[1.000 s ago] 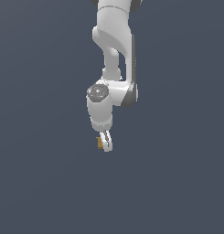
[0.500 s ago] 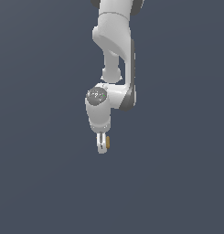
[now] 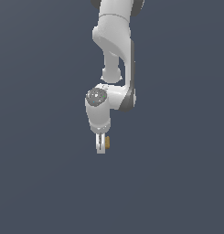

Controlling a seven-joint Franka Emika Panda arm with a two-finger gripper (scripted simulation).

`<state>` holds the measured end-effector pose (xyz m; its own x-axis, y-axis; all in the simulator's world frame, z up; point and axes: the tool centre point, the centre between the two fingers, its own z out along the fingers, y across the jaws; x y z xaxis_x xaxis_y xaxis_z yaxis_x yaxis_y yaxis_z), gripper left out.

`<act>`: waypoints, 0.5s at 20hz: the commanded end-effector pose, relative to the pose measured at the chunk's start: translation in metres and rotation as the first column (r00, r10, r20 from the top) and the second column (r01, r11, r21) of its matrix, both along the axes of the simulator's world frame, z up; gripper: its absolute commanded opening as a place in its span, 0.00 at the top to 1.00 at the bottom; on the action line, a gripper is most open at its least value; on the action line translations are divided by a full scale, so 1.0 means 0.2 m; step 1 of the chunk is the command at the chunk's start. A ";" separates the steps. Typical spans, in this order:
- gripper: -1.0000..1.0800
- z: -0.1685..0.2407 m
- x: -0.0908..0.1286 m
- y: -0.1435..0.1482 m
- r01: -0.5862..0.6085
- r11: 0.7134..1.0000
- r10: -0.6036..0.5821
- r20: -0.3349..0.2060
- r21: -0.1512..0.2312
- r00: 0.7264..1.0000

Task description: Pick up the object and move it to a goal position.

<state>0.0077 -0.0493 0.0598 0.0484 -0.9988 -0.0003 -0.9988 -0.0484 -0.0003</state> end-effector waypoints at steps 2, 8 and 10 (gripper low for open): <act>0.04 -0.04 0.00 0.00 0.001 1.000 -0.001 -0.001 0.000 1.000; 0.04 -0.19 -0.01 0.00 0.005 1.000 -0.005 -0.001 0.000 1.000; 0.04 -0.22 -0.01 0.00 0.005 1.000 -0.005 -0.001 0.000 1.000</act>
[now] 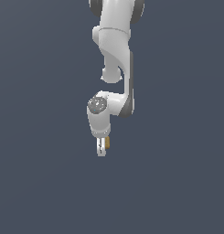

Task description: Pick up the object and move it to a goal position.

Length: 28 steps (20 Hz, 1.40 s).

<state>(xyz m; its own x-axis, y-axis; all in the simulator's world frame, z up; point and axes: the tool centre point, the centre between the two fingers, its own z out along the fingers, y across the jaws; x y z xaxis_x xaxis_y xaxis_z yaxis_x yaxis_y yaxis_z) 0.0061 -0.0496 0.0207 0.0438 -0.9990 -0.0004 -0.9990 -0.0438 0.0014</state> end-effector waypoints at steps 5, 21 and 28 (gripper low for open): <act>1.00 -0.05 0.01 0.00 0.000 1.000 0.000 0.001 0.000 1.000; 1.00 -0.02 -0.01 0.07 0.000 1.000 0.000 0.003 0.000 1.000; 1.00 0.08 -0.07 0.32 0.000 1.000 0.000 0.002 0.000 1.000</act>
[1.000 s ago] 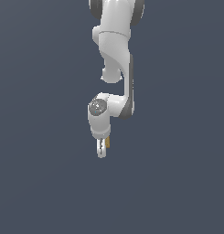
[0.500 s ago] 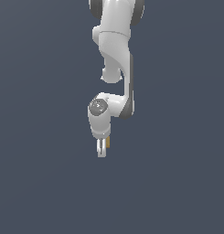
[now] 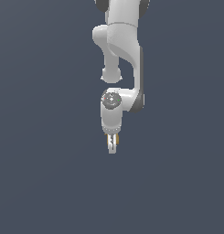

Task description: Pick up the object and move it to a goal position.

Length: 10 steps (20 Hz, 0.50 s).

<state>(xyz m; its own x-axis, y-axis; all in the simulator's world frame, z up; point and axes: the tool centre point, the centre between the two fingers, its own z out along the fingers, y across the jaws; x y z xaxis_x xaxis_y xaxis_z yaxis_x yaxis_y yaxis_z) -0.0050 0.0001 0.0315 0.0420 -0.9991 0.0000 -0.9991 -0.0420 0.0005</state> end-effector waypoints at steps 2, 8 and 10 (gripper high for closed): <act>1.00 0.07 -0.04 0.17 -0.001 1.000 0.001 0.001 0.001 1.000; 1.00 0.18 -0.09 0.43 -0.001 1.000 0.001 0.001 0.000 1.000; 1.00 0.20 -0.10 0.49 -0.001 1.000 0.001 0.001 0.000 1.000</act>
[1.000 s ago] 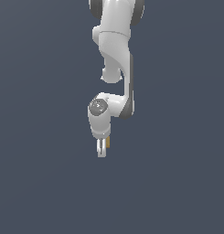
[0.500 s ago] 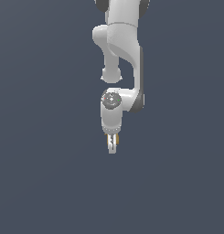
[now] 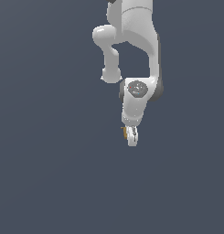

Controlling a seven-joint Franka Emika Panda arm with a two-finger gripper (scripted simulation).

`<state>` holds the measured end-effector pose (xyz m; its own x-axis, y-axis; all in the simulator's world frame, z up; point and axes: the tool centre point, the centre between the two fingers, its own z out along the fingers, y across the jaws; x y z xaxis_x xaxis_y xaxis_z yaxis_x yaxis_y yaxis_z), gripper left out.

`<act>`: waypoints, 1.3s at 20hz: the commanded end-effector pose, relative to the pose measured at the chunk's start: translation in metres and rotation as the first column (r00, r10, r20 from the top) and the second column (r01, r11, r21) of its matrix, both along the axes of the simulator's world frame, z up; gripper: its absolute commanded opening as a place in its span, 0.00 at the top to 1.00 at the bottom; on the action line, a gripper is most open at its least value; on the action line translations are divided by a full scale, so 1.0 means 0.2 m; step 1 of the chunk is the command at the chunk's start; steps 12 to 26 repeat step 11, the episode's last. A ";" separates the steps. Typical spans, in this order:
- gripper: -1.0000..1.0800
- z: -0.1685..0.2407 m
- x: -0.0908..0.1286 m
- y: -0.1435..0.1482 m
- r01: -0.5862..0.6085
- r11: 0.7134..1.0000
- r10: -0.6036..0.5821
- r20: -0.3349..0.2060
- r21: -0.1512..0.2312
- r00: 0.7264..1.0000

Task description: Pick up the object and move it to a goal position.

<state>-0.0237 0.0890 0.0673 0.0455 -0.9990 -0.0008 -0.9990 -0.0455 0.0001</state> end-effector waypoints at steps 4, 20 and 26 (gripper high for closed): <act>1.00 0.06 -0.02 0.13 0.002 1.000 -0.002 0.000 -0.001 1.000; 1.00 0.06 -0.02 0.15 0.002 1.000 -0.002 0.000 -0.001 1.000; 1.00 0.06 -0.02 0.15 0.002 1.000 -0.002 0.000 -0.001 1.000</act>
